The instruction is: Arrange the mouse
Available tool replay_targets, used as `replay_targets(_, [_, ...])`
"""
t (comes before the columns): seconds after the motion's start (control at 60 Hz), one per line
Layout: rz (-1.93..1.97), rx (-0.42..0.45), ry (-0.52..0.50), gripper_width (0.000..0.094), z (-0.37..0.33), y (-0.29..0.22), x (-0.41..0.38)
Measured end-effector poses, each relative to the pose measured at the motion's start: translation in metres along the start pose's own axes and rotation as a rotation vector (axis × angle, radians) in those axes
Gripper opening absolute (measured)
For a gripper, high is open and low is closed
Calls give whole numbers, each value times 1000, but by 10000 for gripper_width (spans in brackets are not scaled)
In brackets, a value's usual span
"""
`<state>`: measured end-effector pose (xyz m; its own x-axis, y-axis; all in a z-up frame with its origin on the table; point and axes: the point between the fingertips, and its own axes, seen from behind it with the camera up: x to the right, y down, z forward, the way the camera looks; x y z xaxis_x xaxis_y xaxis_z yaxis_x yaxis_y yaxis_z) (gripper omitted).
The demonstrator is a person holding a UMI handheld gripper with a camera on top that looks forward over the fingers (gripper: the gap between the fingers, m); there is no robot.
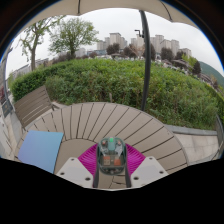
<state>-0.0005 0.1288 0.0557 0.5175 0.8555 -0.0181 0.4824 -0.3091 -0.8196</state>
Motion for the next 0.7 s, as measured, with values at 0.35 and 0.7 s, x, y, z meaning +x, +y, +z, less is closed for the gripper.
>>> replay_targets(0.35, [28, 47, -99, 365, 0, -46, -238])
replay_targets(0.7, [-83, -86, -51, 657, 51, 52, -322])
